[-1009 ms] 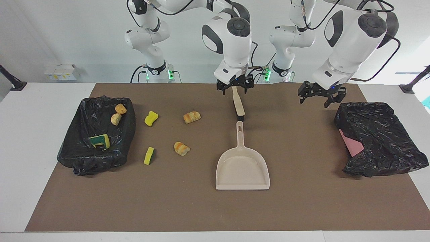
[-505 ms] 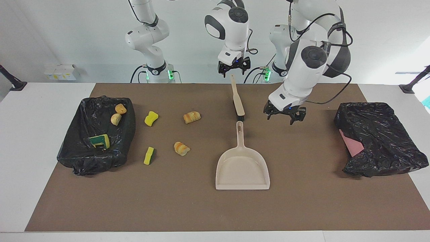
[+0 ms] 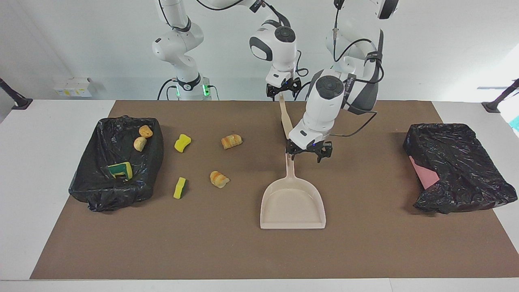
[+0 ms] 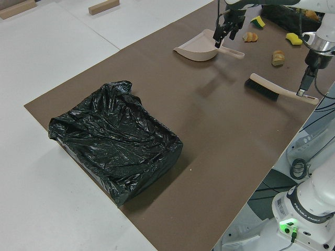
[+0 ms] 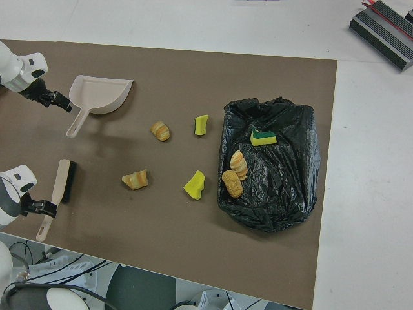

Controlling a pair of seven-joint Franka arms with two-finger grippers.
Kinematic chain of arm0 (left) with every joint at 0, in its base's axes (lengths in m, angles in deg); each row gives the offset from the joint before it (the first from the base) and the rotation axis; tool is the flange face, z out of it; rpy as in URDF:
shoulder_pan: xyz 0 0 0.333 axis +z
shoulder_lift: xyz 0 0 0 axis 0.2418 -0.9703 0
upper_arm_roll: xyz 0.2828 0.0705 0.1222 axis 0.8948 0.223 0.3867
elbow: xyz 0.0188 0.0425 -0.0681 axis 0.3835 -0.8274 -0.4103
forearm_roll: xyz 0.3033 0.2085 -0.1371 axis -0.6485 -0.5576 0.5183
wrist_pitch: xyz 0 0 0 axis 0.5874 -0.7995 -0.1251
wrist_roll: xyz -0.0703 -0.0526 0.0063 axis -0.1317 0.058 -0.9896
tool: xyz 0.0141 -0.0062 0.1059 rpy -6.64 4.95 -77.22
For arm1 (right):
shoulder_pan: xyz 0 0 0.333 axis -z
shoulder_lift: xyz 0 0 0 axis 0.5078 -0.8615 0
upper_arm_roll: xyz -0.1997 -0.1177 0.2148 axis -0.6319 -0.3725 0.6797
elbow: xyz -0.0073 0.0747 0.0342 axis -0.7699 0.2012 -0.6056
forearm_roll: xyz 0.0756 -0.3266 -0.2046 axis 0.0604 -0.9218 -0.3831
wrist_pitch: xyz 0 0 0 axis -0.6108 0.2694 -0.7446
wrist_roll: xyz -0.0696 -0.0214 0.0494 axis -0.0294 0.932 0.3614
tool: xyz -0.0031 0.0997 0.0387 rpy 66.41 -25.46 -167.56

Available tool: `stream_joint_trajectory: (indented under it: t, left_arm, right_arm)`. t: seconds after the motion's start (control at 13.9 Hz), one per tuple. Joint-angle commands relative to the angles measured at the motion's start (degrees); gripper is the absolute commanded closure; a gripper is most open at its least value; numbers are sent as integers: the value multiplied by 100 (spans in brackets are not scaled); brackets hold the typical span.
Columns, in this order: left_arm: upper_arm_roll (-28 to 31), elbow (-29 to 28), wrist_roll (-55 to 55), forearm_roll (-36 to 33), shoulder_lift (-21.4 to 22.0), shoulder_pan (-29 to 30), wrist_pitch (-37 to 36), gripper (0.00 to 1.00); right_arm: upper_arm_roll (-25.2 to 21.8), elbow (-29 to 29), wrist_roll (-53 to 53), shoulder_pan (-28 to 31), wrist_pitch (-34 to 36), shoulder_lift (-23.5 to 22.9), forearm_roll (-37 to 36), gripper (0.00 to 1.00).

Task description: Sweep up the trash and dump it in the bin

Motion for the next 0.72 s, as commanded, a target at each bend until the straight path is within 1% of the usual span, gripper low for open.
stream_joint_trajectory:
  t: [0.0,0.14,0.22,0.29,0.36,0.43,0.5,0.58,0.65]
  left_arm:
    - [105,-168,412,47,-162,-306,459,0]
    - [105,-169,527,47,-347,-413,600,0]
    - [105,-169,519,47,-374,-413,609,5]
    - [114,-151,519,47,-374,-404,548,11]
    - [114,-125,519,47,-374,-404,513,13]
    - [114,-116,519,47,-374,-395,504,20]
    - [114,-107,519,47,-374,-395,495,35]
    - [114,-116,527,47,-374,-386,495,62]
    - [105,-151,527,47,-374,-386,512,87]
  right_arm:
    - [-14,222,130,-92,-329,-13,113,0]
    - [-5,363,130,-110,-444,-13,113,0]
    - [-14,398,139,-119,-435,13,113,0]
    - [-5,416,148,-127,-435,22,122,3]
    - [-5,416,157,-128,-435,5,113,9]
    - [-14,416,157,-145,-435,4,122,21]
    - [-14,425,139,-145,-435,4,122,33]
    - [-14,425,130,-145,-435,4,122,42]
    - [-5,425,148,-145,-426,13,122,47]
